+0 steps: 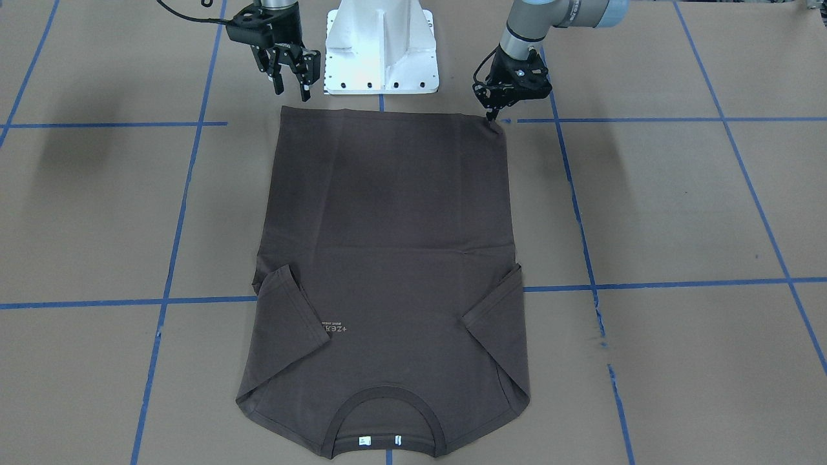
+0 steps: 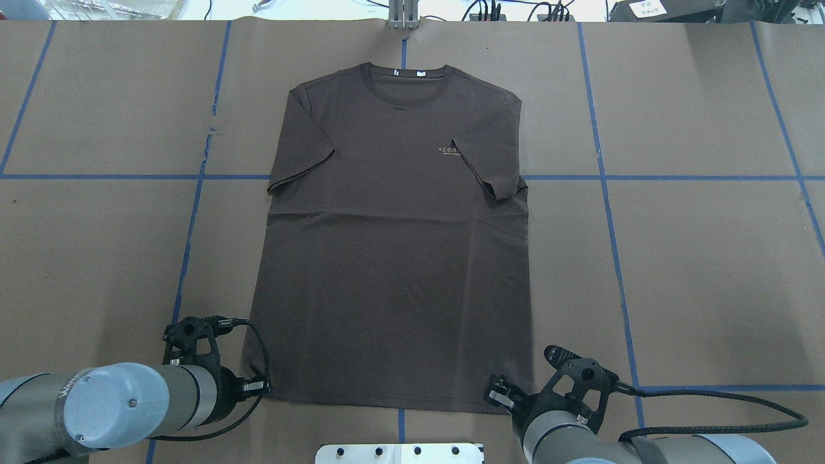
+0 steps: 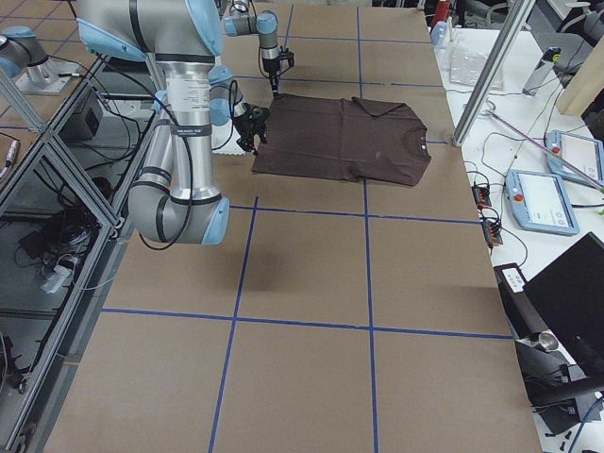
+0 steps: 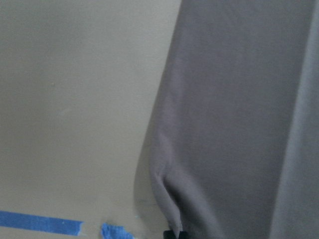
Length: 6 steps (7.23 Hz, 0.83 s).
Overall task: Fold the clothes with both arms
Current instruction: 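Grasp the hem corners with both grippers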
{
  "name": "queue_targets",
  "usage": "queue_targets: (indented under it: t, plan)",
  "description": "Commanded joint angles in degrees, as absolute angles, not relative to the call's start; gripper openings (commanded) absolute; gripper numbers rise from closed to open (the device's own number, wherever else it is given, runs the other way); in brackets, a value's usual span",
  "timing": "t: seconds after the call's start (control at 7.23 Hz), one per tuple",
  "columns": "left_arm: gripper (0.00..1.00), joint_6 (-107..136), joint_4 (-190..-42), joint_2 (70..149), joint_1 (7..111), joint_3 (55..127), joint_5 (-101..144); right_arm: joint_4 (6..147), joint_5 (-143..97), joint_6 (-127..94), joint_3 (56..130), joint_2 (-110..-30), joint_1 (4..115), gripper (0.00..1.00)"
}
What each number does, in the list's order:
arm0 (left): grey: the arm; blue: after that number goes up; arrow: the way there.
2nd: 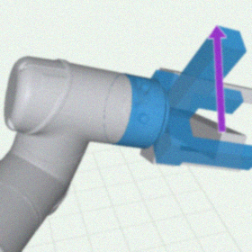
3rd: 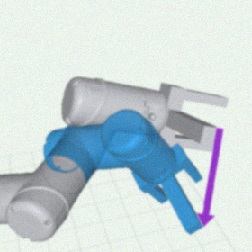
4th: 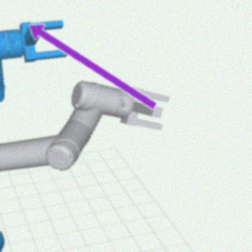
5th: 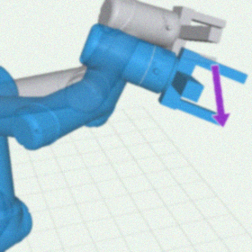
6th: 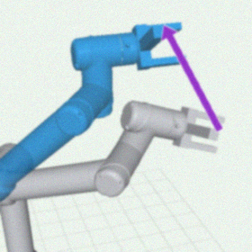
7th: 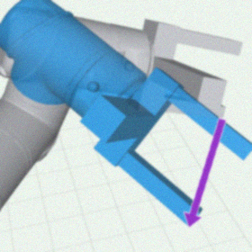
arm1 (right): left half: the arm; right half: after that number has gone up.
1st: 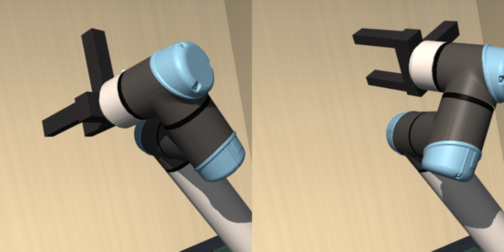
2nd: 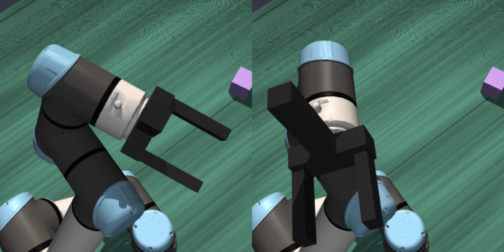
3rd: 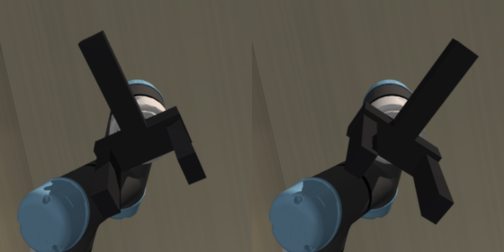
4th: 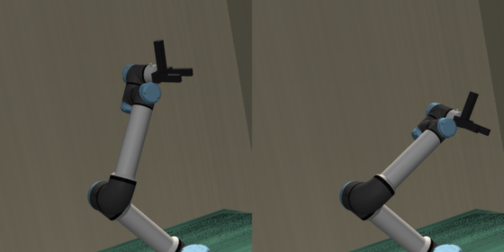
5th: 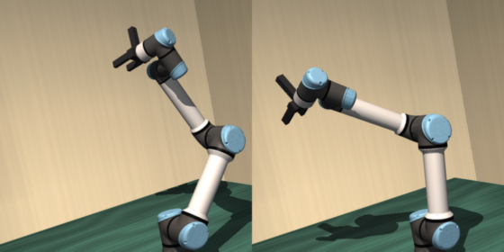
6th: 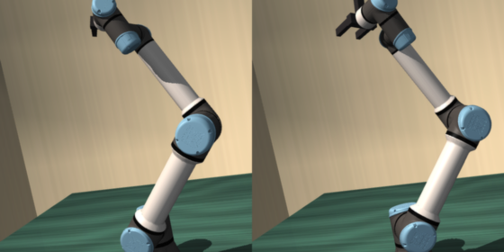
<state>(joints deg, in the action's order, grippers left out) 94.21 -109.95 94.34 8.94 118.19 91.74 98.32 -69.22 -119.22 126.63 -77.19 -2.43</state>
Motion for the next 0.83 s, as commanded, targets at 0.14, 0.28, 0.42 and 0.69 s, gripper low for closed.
queue_targets:
  t: [0.14, 0.28, 0.42, 0.69]
  plan:
    - [0.00, 94.5, -110.0, 94.7, 9.0, 118.5, 91.8, 99.1, -69.7, -119.9, 122.4, -76.6, -2.5, 0.67]
    - [0.00, 94.5, -110.0, 94.7, 9.1, 118.5, 91.8, 99.2, -69.7, -120.0, 121.6, -76.5, -2.9, 0.66]
    - [0.00, 94.5, -110.0, 94.7, 9.1, 118.6, 91.8, 99.2, -69.7, -120.1, 120.5, -76.5, -2.9, 0.66]
    - [0.00, 94.5, -110.0, 94.7, 9.1, 118.8, 91.8, 99.2, -69.6, -120.1, 120.1, -76.4, -3.2, 0.66]
